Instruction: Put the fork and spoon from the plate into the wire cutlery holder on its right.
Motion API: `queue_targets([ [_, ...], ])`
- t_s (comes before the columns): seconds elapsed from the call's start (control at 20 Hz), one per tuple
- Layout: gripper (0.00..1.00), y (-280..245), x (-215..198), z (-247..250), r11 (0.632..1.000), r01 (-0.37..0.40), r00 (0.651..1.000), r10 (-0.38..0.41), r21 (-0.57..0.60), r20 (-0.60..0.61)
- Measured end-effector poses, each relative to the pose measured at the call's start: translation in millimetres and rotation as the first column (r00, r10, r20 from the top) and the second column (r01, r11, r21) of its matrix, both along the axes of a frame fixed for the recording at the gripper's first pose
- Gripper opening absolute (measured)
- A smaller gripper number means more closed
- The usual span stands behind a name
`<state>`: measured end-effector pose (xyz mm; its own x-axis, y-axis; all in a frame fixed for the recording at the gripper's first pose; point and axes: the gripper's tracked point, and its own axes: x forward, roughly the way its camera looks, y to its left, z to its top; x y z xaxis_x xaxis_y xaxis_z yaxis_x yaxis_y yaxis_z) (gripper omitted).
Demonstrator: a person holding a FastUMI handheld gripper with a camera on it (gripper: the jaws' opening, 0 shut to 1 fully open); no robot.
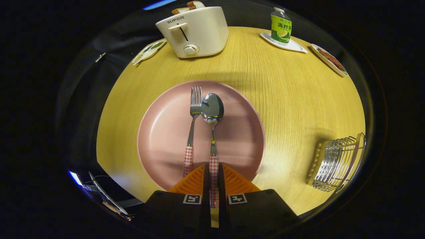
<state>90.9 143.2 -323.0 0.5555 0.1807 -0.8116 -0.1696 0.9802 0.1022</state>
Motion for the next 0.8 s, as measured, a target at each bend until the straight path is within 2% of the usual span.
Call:
queue_targets([
  [0.1,0.12,6.3,-8.8,-2.4,0.997,-0.018,0.999,0.022,0.073,-0.048],
  [0.2,0.09,3.4,-12.5,5.1,0.994,-0.038,0.998,0.042,0.101,-0.041],
  [0.5,0.09,-9.4,-42.8,42.2,0.987,-0.111,0.994,0.111,0.112,0.007],
  [0.8,0.09,-57.2,-75.5,97.4,0.983,-0.149,0.988,0.143,0.103,0.06],
])
